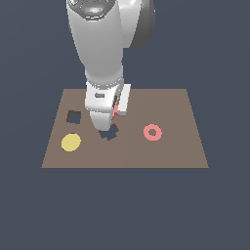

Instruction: Insert a designated object into the corresponding slot on a board.

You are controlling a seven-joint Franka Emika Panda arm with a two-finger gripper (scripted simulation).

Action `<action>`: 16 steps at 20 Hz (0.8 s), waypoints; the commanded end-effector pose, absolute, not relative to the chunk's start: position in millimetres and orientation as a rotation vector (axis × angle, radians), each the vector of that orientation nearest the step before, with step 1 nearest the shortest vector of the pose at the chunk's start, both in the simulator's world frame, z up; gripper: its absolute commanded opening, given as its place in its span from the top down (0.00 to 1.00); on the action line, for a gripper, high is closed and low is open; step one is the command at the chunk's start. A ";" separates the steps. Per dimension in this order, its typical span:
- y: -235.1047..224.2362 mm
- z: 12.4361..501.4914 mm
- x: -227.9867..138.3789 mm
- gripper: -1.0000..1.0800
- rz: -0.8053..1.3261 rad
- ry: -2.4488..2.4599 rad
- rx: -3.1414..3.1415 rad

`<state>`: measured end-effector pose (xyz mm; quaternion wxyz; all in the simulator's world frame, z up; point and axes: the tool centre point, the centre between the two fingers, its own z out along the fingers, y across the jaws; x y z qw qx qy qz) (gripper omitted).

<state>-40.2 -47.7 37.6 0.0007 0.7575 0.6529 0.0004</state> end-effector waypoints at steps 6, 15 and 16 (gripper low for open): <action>-57.9 39.3 -10.7 1.00 0.002 2.346 2.086; -59.0 40.4 16.3 1.00 0.001 2.569 1.806; -58.7 40.5 18.6 1.00 0.001 2.586 1.782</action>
